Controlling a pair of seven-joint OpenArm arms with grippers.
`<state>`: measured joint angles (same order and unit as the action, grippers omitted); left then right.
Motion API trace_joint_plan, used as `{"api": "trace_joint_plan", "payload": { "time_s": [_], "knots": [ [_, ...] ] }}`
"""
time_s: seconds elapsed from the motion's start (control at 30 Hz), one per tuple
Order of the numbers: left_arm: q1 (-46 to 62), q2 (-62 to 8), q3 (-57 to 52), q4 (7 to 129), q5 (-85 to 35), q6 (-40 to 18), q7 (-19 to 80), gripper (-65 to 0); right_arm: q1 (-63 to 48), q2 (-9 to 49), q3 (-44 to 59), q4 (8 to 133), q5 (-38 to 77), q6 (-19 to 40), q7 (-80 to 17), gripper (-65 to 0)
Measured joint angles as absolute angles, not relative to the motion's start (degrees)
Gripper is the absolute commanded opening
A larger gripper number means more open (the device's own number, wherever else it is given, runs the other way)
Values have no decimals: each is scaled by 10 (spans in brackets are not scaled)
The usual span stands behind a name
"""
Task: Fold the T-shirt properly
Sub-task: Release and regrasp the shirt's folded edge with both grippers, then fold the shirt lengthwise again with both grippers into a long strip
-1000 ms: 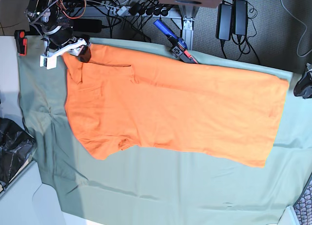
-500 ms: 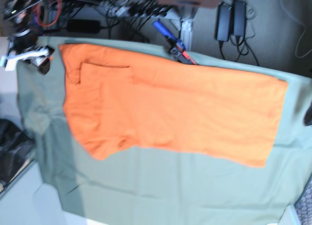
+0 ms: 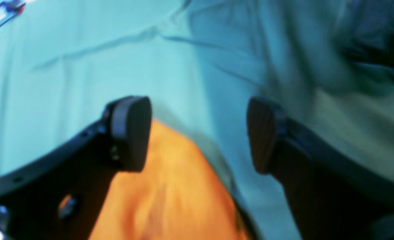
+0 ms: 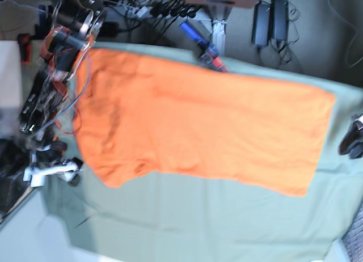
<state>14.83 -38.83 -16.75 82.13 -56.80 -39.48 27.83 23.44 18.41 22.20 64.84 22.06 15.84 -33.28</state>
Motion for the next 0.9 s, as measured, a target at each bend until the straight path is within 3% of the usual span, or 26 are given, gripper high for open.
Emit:
{"api": "trace_joint_plan", "payload": {
  "time_s": [0.2,0.43,0.63,0.9],
  "knots": [
    [102,-386,-123,804,-496,-395,256,-289,293,183,130,493,206,163,-306,-209],
    [-29,-386,-50,665,-472,-395,238,-289,292,186,56,483,196,169,-298,-210],
    [-122,-384,18,546,-449,-395,208,-289,293,186,52,484,201,171,-302,-211],
    [-191,-353,67,503,-426,-394,188,-289,292,185,52,484,216,171,-305,-211]
  ]
}}
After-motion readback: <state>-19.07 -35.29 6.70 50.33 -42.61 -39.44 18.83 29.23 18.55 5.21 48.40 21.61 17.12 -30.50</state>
